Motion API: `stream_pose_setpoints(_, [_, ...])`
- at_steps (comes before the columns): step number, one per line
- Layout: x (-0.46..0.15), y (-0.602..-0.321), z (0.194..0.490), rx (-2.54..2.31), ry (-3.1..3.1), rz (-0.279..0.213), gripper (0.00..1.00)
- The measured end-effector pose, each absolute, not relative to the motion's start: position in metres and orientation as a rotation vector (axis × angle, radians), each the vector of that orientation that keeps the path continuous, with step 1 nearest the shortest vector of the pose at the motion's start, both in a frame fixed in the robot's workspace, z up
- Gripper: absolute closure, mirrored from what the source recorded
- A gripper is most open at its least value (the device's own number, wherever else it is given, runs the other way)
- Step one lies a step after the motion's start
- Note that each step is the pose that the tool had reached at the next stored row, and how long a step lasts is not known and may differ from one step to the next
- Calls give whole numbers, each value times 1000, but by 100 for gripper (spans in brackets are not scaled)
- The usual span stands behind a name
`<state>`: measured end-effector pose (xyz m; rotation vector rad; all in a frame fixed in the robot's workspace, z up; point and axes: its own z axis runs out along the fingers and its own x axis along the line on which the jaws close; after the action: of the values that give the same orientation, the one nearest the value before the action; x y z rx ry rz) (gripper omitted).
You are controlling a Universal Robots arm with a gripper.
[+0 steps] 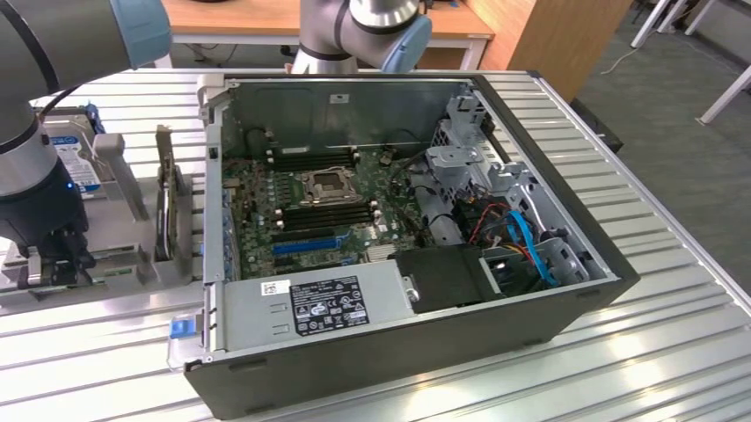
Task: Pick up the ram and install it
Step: 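Pick up the ram and move it above insertion slot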
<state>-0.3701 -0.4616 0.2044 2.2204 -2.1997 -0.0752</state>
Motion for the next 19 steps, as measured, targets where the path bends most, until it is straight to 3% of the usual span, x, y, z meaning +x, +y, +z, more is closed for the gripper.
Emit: stream_pose_setpoints(19, [-370,-462,199,2221,-2200,-76,69])
